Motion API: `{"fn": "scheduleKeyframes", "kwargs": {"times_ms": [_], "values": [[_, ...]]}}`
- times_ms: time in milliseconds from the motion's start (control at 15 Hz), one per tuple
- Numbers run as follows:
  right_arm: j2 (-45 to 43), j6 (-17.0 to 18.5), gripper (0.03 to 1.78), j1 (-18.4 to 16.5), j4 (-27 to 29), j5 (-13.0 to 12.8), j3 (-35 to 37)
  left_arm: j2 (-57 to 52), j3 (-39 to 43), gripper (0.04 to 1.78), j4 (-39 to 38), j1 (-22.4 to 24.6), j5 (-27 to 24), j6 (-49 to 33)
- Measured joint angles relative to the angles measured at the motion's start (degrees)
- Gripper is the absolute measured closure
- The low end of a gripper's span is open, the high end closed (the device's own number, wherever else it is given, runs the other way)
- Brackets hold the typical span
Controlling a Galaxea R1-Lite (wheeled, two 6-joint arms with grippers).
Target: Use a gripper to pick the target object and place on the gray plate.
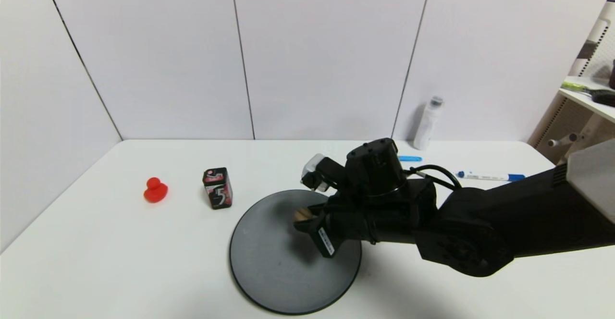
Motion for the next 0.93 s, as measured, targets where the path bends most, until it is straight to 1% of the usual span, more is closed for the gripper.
{"fn": "scheduleKeyframes", "kwargs": {"times_ms": [67, 200, 333, 467, 667, 800, 933], "values": [[0.98, -0.06, 1.33, -0.02, -0.21, 0.0, -0.68, 0.0, 0.0, 0.13, 0.0, 0.0, 0.0, 0.0], [2.18, -0.3, 1.04, 0.07, -0.17, 0.09, -1.23, 0.0, 0.0, 0.13, 0.0, 0.0, 0.02, 0.0], [2.9, -0.33, 0.83, 0.0, 0.51, -0.13, -1.43, 0.0, 0.0, 0.13, 0.0, 0.0, 0.0, 0.0], [3.1, -0.26, 0.66, 0.05, 0.6, -0.2, -1.49, 0.0, 0.0, 0.13, 0.0, 0.0, 0.0, 0.0], [0.94, 0.2, 0.48, -0.23, 1.26, -0.26, -1.34, 0.0, 0.0, 0.13, 0.0, 0.0, 0.02, -0.02], [-3.3, 0.51, 0.4, -1.3, 4.29, -0.33, -0.84, 0.0, 0.0, 0.13, 0.0, 0.0, -0.02, -0.02], [-9.45, 0.74, 0.33, -4.44, 10.19, -0.23, -0.27, 0.0, 0.0, 0.13, 0.0, 0.0, 0.0, 0.0]]}}
